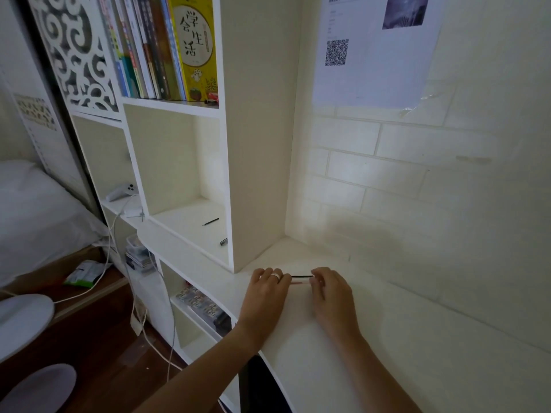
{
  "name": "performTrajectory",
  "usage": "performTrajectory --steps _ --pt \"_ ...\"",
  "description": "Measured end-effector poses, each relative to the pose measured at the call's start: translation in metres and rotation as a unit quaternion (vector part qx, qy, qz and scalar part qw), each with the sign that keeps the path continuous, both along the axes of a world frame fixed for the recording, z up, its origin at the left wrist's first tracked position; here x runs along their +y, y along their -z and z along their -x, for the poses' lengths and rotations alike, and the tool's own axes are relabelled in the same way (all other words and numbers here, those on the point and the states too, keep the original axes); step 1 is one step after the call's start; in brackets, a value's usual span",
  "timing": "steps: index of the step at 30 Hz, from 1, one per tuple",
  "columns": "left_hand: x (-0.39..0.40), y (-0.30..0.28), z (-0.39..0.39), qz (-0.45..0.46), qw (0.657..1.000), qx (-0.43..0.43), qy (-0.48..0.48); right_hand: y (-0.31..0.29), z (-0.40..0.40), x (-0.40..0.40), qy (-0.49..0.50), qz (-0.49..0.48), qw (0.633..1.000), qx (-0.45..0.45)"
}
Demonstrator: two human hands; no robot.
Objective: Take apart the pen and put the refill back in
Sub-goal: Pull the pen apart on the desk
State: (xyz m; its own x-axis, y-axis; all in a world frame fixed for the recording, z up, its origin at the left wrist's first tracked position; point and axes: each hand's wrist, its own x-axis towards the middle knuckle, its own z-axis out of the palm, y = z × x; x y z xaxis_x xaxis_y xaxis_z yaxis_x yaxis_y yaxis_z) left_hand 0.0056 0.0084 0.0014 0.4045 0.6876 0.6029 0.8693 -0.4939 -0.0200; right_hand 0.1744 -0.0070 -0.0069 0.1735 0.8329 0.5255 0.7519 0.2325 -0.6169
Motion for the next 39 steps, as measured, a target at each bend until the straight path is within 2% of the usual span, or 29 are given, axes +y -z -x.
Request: performTrajectory --steps 6,14,22,31,35,39 --pt "-0.003 -0.002 -0.001 -0.005 1.0 -0.02 0.002 -0.005 -0.003 0.0 0.019 0.051 0.995 0.085" --pt "-0.004 0.0 0.0 -0.033 0.999 -0.035 0.005 -0.002 0.0 0.005 0.04 0.065 0.996 0.042" --pt "-0.005 -0.001 0.0 -0.017 0.999 -0.032 0.015 0.0 0.003 0.007 0.044 0.061 0.997 -0.026" --pt "-0.005 -0.003 0.003 0.006 0.998 -0.056 0.008 -0.006 0.003 0.003 0.002 0.072 0.997 0.002" --pt "-0.008 -0.003 0.003 -0.016 0.997 -0.079 -0.001 -0.01 0.002 -0.001 0.001 0.105 0.993 0.056" --pt "-0.005 -0.003 0.003 -0.031 0.996 -0.081 0.005 -0.014 0.003 -0.004 -0.01 0.109 0.992 0.069"
